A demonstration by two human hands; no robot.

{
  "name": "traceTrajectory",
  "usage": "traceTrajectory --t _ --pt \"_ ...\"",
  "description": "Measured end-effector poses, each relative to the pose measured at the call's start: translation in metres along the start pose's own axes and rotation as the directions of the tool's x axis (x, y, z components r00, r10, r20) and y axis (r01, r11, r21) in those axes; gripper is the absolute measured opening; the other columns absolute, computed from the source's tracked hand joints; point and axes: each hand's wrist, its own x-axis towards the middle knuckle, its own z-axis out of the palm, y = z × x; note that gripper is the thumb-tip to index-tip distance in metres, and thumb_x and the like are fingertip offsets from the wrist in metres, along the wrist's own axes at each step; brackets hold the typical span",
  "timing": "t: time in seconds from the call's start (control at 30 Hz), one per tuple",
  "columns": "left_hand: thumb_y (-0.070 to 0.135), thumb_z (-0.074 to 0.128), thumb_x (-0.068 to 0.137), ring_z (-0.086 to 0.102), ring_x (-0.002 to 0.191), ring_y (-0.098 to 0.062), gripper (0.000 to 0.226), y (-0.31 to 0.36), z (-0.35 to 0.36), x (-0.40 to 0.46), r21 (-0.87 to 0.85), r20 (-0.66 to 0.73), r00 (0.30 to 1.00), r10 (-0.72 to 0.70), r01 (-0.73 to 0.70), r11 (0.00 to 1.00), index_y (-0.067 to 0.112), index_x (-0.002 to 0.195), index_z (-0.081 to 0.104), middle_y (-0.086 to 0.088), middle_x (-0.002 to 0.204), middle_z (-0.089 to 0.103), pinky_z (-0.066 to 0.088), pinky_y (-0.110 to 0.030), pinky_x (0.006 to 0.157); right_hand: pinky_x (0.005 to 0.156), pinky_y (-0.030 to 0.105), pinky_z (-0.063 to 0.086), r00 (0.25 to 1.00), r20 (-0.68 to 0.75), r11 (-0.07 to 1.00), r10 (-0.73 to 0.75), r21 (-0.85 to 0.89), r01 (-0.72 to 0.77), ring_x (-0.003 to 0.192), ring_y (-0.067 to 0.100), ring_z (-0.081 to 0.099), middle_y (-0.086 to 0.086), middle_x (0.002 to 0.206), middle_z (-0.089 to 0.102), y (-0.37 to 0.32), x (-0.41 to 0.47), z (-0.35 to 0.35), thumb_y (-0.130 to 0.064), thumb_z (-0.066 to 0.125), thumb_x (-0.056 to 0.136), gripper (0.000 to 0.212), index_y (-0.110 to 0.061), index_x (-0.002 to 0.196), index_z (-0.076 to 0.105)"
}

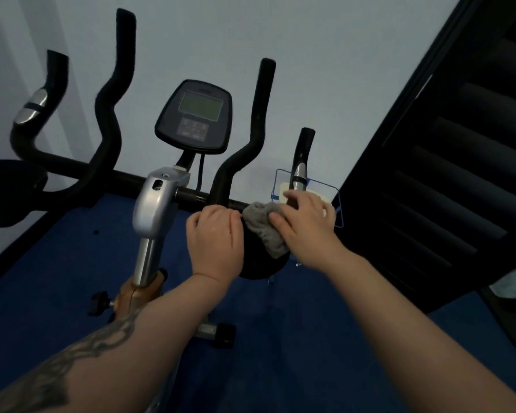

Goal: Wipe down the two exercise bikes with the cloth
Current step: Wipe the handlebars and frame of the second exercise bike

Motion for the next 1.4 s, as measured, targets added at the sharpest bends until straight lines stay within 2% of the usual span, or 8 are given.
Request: traceTrajectory --t 0.17,0.43,0.63,0.73,0.93,1.1,1.3,1.4 --pt "0.025 0.034 0.095 0.053 0.099 -0.027 0.034 0.005 0.005 -0.006 0.174 -0.157 0.979 -0.133 0.16 0.972 0.011 0.081 0.061 -0.006 0.09 0.06 0.033 -0.041 0.093 0.079 0.038 0.044 0.994 0.008 0.961 0.11 0.255 -0.109 0.099 0.022 0.053 -0.002 0.099 0.05 -0.033 -0.008 0.029 -0.053 0.028 0.099 0.043 -0.02 0.111 0.052" --pt "0.023 0.031 0.096 0.048 0.081 -0.024 0.031 -0.001 0.014 -0.008 0.179 -0.353 0.93 -0.106 0.178 0.968 0.012 0.078 0.054 -0.003 0.08 0.052 0.028 -0.037 0.079 0.068 0.032 0.041 0.896 0.157 0.873 -0.415 -0.208 0.441 0.099 0.026 0.06 0.004 0.126 0.057 -0.043 0.045 0.028 -0.033 0.041 0.101 0.044 -0.02 0.142 0.034" --pt "0.02 0.032 0.096 0.046 0.073 -0.02 0.028 0.001 0.011 -0.01 0.202 -0.369 0.924 -0.099 0.183 0.962 0.015 0.076 0.052 0.0 0.076 0.049 0.03 -0.036 0.076 0.08 0.039 0.05 0.921 0.202 0.9 -0.333 0.359 0.247 0.087 0.019 0.062 0.002 0.097 0.064 -0.014 0.029 0.019 -0.047 0.028 0.101 0.041 -0.019 0.117 0.054" --pt "0.022 0.031 0.096 0.045 0.071 -0.021 0.029 0.007 0.011 -0.01 0.18 -0.397 0.9 -0.179 0.267 0.947 0.014 0.075 0.05 0.0 0.075 0.047 0.032 -0.037 0.073 0.084 0.038 0.049 0.897 0.207 0.875 -0.391 0.387 0.293 0.09 0.015 0.061 0.0 0.099 0.065 -0.011 0.032 0.02 -0.044 0.03 0.102 0.037 -0.02 0.113 0.056" --pt "0.038 0.026 0.1 0.047 0.077 -0.017 0.033 0.025 0.012 -0.015 -0.128 -0.396 0.808 -0.436 0.422 0.897 0.019 0.083 0.048 0.004 0.081 0.048 0.04 -0.039 0.076 0.071 0.01 0.043 0.621 0.412 0.703 -0.667 0.623 0.343 0.083 -0.011 0.058 -0.017 0.092 0.063 -0.011 0.07 -0.001 -0.027 0.046 0.101 0.014 -0.037 0.095 0.055" --pt "0.023 0.045 0.102 0.052 0.094 -0.011 0.008 0.042 0.017 -0.052 -0.349 -0.381 0.758 -0.529 0.412 0.842 0.026 0.096 0.05 0.005 0.097 0.05 0.045 -0.025 0.082 0.078 0.013 0.044 0.493 0.369 0.6 -0.788 0.64 0.48 0.094 -0.007 0.056 -0.013 0.103 0.059 0.005 0.084 -0.002 -0.016 0.055 0.096 0.023 -0.037 0.105 0.052" --pt "0.018 0.06 0.095 0.061 0.085 0.003 0.014 0.046 0.017 -0.077 -0.482 -0.175 0.738 -0.652 0.513 0.71 0.032 0.098 0.06 0.02 0.09 0.065 0.047 -0.012 0.07 0.085 0.011 0.042 0.533 0.128 0.493 -0.837 0.599 0.631 0.101 0.001 0.055 -0.011 0.107 0.059 -0.004 0.093 -0.006 -0.006 0.054 0.093 0.031 -0.031 0.111 0.059" --pt "0.012 0.066 0.091 0.061 0.08 0.003 0.018 0.047 0.014 -0.08 -0.496 -0.235 0.693 -0.682 0.518 0.697 0.03 0.095 0.063 0.016 0.086 0.067 0.048 -0.014 0.069 0.093 0.025 0.041 0.316 0.224 0.387 -0.922 0.506 0.771 0.106 0.009 0.052 -0.007 0.11 0.056 -0.029 0.092 -0.005 -0.014 0.06 0.091 0.026 -0.019 0.117 0.061"
